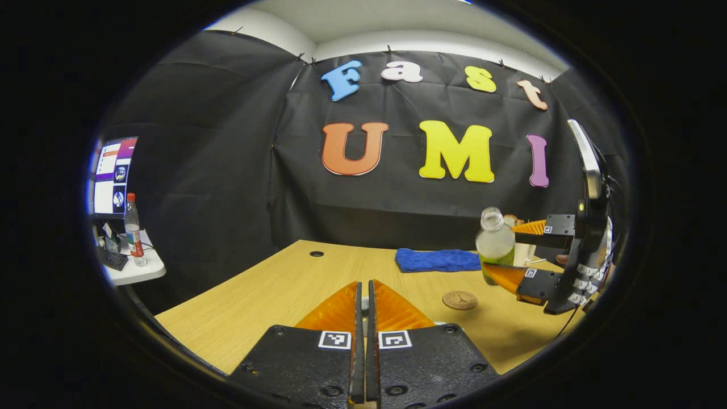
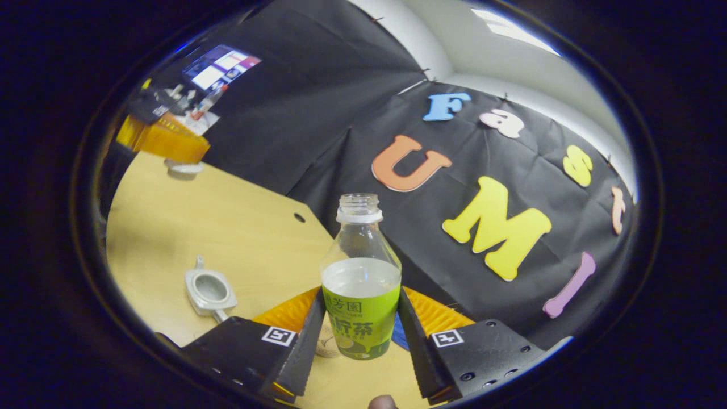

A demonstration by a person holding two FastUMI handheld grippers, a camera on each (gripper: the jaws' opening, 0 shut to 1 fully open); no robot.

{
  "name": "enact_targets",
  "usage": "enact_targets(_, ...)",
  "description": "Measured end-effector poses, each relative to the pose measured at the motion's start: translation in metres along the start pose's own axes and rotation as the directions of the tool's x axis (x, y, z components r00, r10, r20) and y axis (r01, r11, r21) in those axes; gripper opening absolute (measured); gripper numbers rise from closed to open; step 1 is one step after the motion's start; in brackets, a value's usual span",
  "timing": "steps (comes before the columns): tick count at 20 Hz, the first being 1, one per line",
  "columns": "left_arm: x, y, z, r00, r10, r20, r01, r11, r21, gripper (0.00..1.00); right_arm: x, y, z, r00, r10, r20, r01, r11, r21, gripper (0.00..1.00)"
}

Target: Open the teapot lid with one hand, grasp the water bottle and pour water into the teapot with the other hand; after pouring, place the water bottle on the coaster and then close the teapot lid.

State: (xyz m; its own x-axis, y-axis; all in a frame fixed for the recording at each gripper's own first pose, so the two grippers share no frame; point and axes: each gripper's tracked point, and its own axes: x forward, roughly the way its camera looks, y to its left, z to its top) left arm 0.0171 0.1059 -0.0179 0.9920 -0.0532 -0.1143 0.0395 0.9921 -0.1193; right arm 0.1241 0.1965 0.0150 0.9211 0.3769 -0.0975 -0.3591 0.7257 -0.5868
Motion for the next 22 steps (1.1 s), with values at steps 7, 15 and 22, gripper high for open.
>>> enact_targets(7, 0.0, -0.003, 0.002, 1.0, -0.016, 0.004, 0.016, 1.0, 0.022, 0.04, 0.038, -0.022, -0.018, 0.999, 0.031, 0.014, -0.034, 0.897, 0.441, 0.71)
enact_targets(15, 0.001, 0.001, -0.002, 1.0, 0.006, -0.009, -0.006, 1.0, 0.027, 0.04, 0.082, -0.007, -0.084, 0.989, 0.09, -0.115, 0.0, 0.786, 0.618, 0.71)
enact_targets(22, 0.003, 0.001, -0.007, 1.0, 0.008, -0.03, -0.007, 0.999, 0.037, 0.04, 0.091, -0.003, -0.098, 0.986, 0.074, -0.15, 0.027, 0.815, 0.579, 0.72)
